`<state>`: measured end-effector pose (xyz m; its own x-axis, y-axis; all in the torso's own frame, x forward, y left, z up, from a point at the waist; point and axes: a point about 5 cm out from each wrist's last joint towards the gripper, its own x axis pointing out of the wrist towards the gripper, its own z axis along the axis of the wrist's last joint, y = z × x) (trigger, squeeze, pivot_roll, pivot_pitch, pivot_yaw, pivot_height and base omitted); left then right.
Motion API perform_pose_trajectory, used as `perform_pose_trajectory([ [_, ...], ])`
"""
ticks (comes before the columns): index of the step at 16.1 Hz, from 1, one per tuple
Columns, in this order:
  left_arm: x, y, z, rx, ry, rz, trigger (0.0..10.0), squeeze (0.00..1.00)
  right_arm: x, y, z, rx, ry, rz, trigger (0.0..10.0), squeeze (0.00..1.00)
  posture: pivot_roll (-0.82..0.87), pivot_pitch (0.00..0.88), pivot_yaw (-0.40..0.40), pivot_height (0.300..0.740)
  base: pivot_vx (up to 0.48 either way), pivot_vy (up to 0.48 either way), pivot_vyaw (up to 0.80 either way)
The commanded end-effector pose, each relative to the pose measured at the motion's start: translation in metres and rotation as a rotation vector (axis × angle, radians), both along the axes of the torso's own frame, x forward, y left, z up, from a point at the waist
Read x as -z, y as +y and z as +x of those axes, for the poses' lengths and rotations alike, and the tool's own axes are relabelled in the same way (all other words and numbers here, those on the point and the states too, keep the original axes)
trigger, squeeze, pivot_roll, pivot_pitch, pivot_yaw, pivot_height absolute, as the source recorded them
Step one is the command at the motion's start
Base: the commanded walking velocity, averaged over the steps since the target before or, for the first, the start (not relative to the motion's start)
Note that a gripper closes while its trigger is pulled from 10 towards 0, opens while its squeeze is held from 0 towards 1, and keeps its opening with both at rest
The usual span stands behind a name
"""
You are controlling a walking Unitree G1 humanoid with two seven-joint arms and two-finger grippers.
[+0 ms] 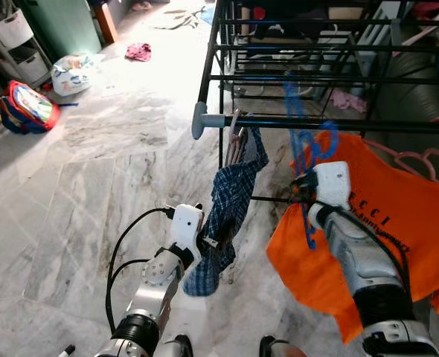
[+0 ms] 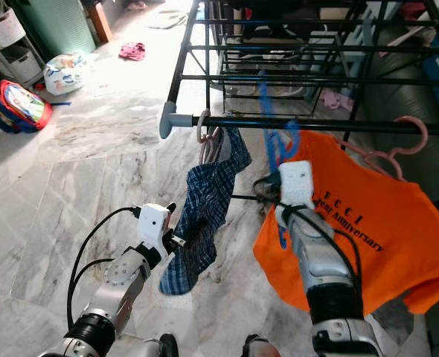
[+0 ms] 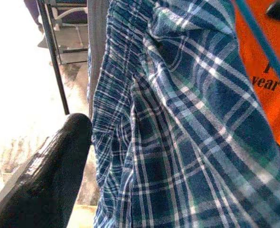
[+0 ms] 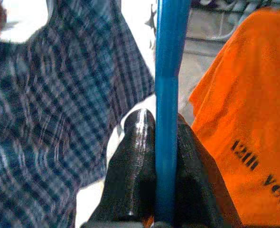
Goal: Hang hanger
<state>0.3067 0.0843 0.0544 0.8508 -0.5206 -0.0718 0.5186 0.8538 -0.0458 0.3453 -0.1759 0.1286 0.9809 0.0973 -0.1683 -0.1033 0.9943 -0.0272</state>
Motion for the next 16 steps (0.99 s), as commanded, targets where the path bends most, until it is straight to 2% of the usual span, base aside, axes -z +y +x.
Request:
perform_pose_trajectory([
  [1,0.002,0.000,-0.001,0.023,0.010,0.021,10.0,0.00,-0.005,-0.005,-0.002,0.028,-0.018,0.015,10.0,0.00,-0.05,0.210,0.081,0.740,0.000,0.000,0.00],
  [5,0.002,-0.006,-0.001,0.047,0.018,0.029,10.0,0.00,-0.018,-0.015,0.008,0.097,0.004,0.049,10.0,0.00,-0.06,0.210,0.092,0.740,0.000,0.000,0.00],
  [8,0.002,-0.007,0.000,0.052,0.017,0.035,10.0,0.00,-0.022,-0.007,0.018,0.069,0.050,0.044,10.0,0.00,-0.06,0.206,0.086,0.740,0.000,0.000,0.00],
  [10,0.004,-0.006,0.001,0.038,0.028,0.057,10.0,0.00,-0.019,0.002,0.023,0.044,0.105,0.100,10.0,0.00,-0.05,0.208,0.082,0.740,0.000,0.000,0.00],
  [12,0.006,-0.005,-0.001,0.034,0.034,0.063,10.0,0.00,-0.011,0.006,0.023,0.015,0.155,0.050,10.0,0.00,-0.05,0.209,0.077,0.740,0.000,0.000,0.00],
  [16,0.008,-0.006,-0.002,0.033,0.040,0.065,10.0,0.00,0.006,0.007,0.019,0.015,0.214,0.077,10.0,0.00,-0.05,0.213,0.075,0.740,0.000,0.000,0.00],
])
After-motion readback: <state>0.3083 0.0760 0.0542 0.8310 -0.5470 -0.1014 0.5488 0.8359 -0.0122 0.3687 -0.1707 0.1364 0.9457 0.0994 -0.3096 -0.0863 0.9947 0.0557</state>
